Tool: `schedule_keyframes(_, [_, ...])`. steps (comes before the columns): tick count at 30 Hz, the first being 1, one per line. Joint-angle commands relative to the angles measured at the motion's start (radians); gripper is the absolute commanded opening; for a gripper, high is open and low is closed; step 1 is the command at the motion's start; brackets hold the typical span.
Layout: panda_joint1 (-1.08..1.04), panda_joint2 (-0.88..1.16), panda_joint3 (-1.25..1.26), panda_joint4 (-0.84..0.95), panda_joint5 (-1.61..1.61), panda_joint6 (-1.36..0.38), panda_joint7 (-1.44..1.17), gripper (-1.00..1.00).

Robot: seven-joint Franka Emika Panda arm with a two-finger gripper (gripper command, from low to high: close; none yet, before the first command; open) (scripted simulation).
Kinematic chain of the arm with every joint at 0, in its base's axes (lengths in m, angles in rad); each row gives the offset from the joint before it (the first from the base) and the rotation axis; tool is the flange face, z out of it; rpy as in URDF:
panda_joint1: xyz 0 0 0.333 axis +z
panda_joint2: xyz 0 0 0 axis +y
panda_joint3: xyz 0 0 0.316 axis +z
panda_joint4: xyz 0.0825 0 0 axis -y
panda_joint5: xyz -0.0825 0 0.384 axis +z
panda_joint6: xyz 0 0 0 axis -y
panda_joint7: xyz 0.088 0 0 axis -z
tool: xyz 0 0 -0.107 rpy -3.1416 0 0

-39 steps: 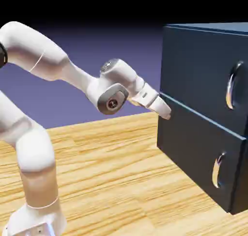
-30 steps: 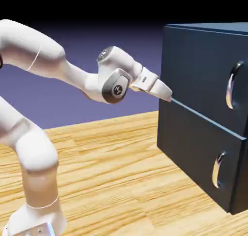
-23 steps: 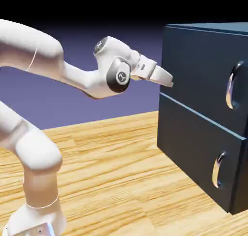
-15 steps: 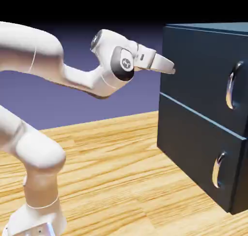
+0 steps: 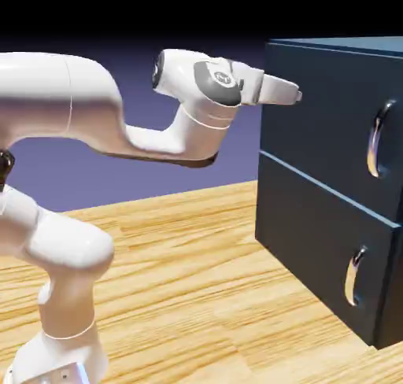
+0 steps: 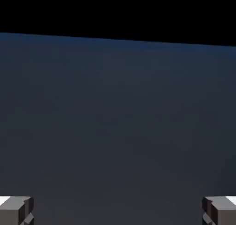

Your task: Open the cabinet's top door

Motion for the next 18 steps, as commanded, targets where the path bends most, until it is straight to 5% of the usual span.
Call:
schedule_keyframes(1, [0.018, -0.006, -0.019, 0.011, -0.044, -0.001, 0.03, 0.0])
schedule_keyframes(18, [0.324, -0.113, -0.35, 0.193, -0.783, -0.026, 0.543, 0.0])
